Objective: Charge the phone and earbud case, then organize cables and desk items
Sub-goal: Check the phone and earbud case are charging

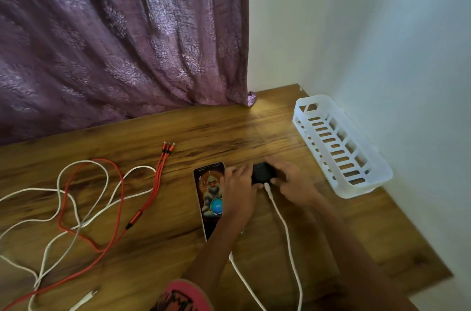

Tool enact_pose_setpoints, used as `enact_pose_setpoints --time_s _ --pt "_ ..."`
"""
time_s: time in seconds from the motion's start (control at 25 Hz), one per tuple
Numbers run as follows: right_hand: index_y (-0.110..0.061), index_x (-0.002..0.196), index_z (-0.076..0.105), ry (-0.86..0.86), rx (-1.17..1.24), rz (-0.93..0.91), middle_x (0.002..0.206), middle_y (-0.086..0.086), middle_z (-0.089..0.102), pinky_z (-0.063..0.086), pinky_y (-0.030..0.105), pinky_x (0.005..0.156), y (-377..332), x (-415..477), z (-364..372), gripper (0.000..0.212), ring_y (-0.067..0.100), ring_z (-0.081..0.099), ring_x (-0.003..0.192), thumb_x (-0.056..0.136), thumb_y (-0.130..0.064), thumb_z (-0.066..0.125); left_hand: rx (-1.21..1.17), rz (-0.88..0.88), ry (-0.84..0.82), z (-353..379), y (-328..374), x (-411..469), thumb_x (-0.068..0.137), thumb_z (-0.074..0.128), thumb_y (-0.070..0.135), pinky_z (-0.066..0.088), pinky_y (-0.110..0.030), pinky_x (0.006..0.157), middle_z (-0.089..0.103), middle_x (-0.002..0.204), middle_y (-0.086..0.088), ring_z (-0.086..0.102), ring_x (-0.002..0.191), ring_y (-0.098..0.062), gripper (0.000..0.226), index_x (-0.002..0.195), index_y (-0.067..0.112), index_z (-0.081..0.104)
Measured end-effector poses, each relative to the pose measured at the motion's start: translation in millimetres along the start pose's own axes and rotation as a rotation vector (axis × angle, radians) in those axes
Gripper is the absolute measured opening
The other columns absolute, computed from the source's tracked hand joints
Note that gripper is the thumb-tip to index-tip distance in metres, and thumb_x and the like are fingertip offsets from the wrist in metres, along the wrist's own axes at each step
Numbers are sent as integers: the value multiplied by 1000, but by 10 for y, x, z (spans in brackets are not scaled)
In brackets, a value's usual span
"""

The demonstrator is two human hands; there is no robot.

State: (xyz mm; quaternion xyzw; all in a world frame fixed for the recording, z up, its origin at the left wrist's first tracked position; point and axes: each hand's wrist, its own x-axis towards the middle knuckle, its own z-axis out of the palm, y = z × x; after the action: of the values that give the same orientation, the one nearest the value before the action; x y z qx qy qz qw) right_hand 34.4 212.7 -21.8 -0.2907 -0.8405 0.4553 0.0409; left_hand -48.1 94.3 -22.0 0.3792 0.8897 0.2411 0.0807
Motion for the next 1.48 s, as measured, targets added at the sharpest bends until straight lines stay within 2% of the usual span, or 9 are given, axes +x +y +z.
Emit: enact_pose_setpoints --time_s 0.12,0.28,0.44,0.56,0.68,0.92,1.08,1.28,1.48 --pt "-12 136 44 -15 12 -10 139 4 46 29 23 107 -2 1 -44 57 18 38 131 84 7 57 1 29 27 6 -1 25 90 54 30 26 -27 94 48 138 2 33 124 -17 53 139 17 38" --pt "-19 132 48 89 86 -110 131 2 54 42 30 102 -194 -179 -178 55 17 49 120 83 3 60 -227 94 112 -195 91 -48 84 64 13 24 -17 97 54 131 -6 43 124 -21 53 134 10 46" --pt "-27 124 52 172 296 -277 125 -3 59 45 21 97 -625 -504 -425 55 8 54 115 81 6 63 -435 211 286 -691 291 -240 77 68 0 22 5 96 55 123 -1 43 117 -1 55 129 6 50" --pt "-22 124 54 200 356 -413 125 -1 59 46 24 97 -892 -738 -553 53 10 56 115 79 4 65 -488 289 351 -1048 393 -412 76 70 4 27 3 96 50 121 12 39 115 14 57 129 14 50" --pt "-27 122 58 223 396 -503 120 -12 62 48 20 92 -1108 -924 -620 51 5 57 114 76 -6 65 -502 367 400 -1319 467 -544 76 69 12 30 2 94 50 119 15 37 114 24 56 127 17 49" --pt "-30 119 52 271 371 -594 114 -32 59 44 8 86 -1326 -1129 -696 51 -2 54 114 74 -8 63 -472 433 453 -1556 568 -693 75 61 33 33 0 93 48 118 21 42 112 20 56 127 23 44" --pt "-26 122 51 285 362 -625 118 -22 60 45 10 88 -1328 -1196 -698 51 2 54 116 76 -7 63 -486 438 462 -1582 590 -766 74 66 21 34 -1 94 49 118 21 44 112 19 56 126 23 45" --pt "-26 123 49 305 307 -638 122 -11 57 45 10 89 -1333 -1244 -694 52 -1 53 116 76 -9 63 -457 444 477 -1595 602 -816 73 65 20 32 1 94 49 118 20 40 111 24 56 126 23 45" --pt "-25 123 49 316 307 -630 122 -11 56 44 8 87 -1341 -1275 -687 51 -4 52 115 76 -12 63 -458 445 482 -1608 617 -846 74 65 20 31 2 93 44 116 27 38 110 27 56 125 24 44"
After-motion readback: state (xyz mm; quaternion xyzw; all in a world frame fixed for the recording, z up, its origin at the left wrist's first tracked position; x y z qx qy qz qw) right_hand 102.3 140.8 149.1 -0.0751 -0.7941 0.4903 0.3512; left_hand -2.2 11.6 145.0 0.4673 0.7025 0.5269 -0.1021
